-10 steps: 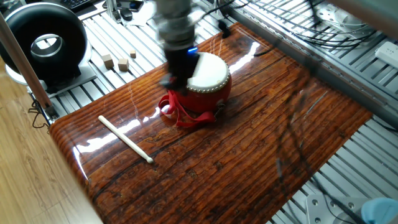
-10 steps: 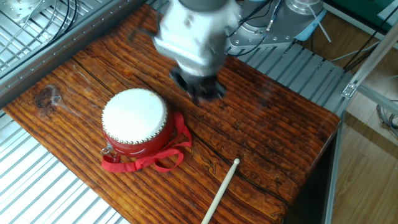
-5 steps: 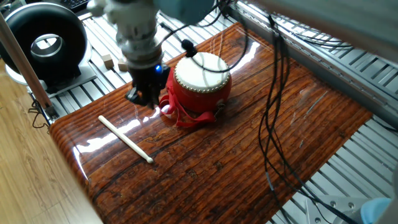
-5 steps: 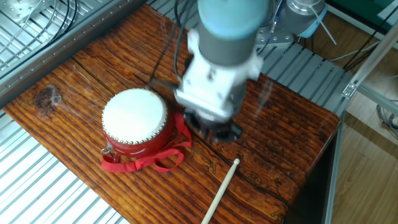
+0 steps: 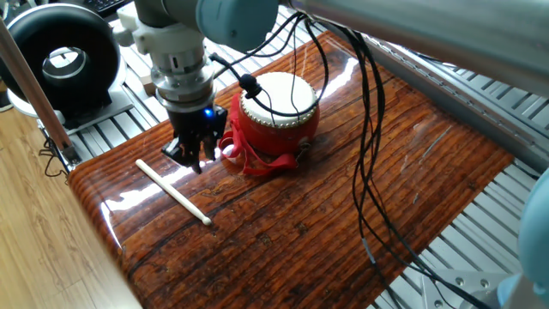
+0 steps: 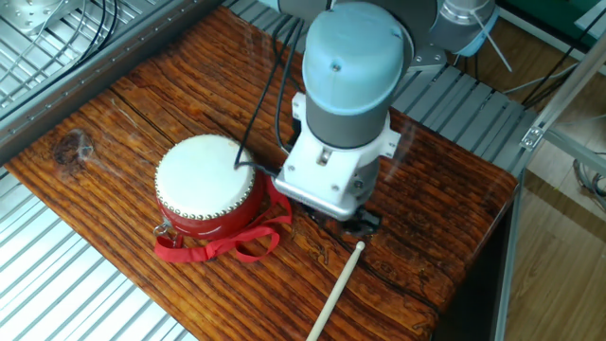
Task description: Play the drum
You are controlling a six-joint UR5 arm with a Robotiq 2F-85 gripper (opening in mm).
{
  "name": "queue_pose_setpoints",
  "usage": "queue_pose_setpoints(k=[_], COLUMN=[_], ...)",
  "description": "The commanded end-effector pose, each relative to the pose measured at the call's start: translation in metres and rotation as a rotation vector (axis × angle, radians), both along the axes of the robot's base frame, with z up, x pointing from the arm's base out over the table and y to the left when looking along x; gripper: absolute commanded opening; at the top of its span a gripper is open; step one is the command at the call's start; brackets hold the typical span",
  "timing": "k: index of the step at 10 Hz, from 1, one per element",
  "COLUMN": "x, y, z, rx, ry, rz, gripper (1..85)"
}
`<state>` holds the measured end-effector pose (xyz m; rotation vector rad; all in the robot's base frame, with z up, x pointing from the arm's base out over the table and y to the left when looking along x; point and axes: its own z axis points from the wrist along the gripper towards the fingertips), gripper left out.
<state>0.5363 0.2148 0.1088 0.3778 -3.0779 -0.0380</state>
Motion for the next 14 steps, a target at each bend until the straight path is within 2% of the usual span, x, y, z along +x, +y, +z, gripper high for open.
queue_pose_setpoints(k=[1, 2, 4, 5, 7, 10, 12, 14], x=[0.012, 0.018, 0.045, 0.058, 0.073, 0.087, 0.092, 0.089], y=[0.018, 0.035, 0.054, 0.059, 0.057, 0.045, 0.047, 0.049], z=[-0.004, -0.015, -0.038, -0.048, -0.062, -0.071, -0.080, -0.088], rx=[0.059, 0.076, 0.070, 0.066, 0.062, 0.035, 0.052, 0.062], ry=[-0.039, -0.032, -0.069, -0.084, -0.102, -0.090, -0.088, -0.075], rz=[0.028, -0.013, -0.052, -0.065, -0.071, -0.105, -0.121, -0.135], gripper=[56.3, 55.7, 51.3, 49.0, 47.3, 45.0, 42.3, 40.3])
